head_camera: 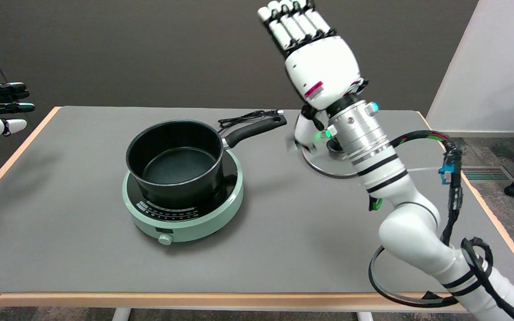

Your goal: Pick up the soup pot.

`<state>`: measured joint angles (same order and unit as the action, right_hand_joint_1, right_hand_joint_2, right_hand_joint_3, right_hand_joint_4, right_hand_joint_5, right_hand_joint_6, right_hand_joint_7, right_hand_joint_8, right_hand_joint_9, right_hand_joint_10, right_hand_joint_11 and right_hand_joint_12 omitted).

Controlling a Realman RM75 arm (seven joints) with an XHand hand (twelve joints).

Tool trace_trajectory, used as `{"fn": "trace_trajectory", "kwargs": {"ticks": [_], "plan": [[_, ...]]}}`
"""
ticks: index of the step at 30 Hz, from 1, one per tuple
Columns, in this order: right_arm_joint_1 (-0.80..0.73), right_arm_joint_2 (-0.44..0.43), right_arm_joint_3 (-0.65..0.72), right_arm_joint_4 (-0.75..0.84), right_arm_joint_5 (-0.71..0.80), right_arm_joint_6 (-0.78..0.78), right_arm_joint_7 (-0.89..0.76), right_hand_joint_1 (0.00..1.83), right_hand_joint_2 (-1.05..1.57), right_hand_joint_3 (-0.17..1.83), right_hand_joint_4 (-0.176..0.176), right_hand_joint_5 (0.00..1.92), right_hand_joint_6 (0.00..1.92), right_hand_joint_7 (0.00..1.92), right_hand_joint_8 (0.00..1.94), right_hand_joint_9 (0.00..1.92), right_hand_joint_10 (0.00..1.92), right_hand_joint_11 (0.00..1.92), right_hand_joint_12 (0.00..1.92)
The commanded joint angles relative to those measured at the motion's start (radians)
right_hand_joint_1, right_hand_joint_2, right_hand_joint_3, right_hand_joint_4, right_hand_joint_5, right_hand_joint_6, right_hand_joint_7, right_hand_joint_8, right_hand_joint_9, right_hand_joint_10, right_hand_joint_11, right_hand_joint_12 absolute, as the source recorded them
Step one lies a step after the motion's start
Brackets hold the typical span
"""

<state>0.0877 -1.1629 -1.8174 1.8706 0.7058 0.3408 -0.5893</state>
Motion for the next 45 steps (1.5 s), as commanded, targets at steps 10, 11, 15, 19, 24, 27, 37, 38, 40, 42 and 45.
{"fn": "trace_trajectory", "kwargs": {"ticks": [10,11,15,19,24,27,37,38,40,42,45], "plan": [[-0.066,-0.069,-0.039,-0.014,-0.05,-0.164,-0.004,1.25,-0.93,0.9,-0.034,0.13,0.13,0.13,0.13,0.13,0.13,0.13,0.13],[-0.059,-0.07,-0.035,-0.019,-0.05,-0.182,-0.004,1.25,-0.93,0.89,-0.025,0.11,0.11,0.11,0.11,0.11,0.11,0.11,0.11],[-0.01,-0.076,-0.031,-0.072,-0.048,-0.21,-0.004,1.25,-0.95,0.9,-0.005,0.07,0.07,0.07,0.07,0.07,0.07,0.07,0.07],[0.047,-0.095,-0.025,-0.129,-0.048,-0.212,-0.004,1.25,-0.96,0.89,0.028,0.04,0.04,0.04,0.04,0.04,0.04,0.04,0.04],[0.131,-0.109,-0.026,-0.216,-0.042,-0.224,-0.004,1.26,-0.97,0.88,0.079,0.02,0.02,0.02,0.02,0.02,0.02,0.02,0.02],[0.168,-0.117,-0.023,-0.25,-0.011,-0.241,-0.004,1.23,-0.96,0.89,0.162,0.01,0.01,0.01,0.01,0.01,0.01,0.01,0.01],[0.243,-0.161,-0.029,-0.361,0.055,-0.249,-0.004,1.23,-0.93,0.91,0.176,0.05,0.05,0.05,0.05,0.05,0.05,0.05,0.05],[0.25,-0.169,-0.031,-0.371,0.055,-0.249,-0.004,1.22,-0.93,0.93,0.176,0.05,0.05,0.05,0.05,0.05,0.05,0.05,0.05],[0.256,-0.183,-0.032,-0.39,0.055,-0.249,-0.004,1.21,-0.95,0.97,0.176,0.04,0.04,0.04,0.04,0.04,0.04,0.04,0.04],[0.259,-0.204,-0.028,-0.409,0.055,-0.249,-0.004,1.21,-0.96,1.02,0.176,0.04,0.04,0.04,0.04,0.04,0.04,0.04,0.04],[0.258,-0.242,-0.009,-0.439,0.048,-0.25,-0.009,1.19,-0.99,1.15,0.176,0.03,0.03,0.03,0.03,0.03,0.03,0.03,0.03]]}}
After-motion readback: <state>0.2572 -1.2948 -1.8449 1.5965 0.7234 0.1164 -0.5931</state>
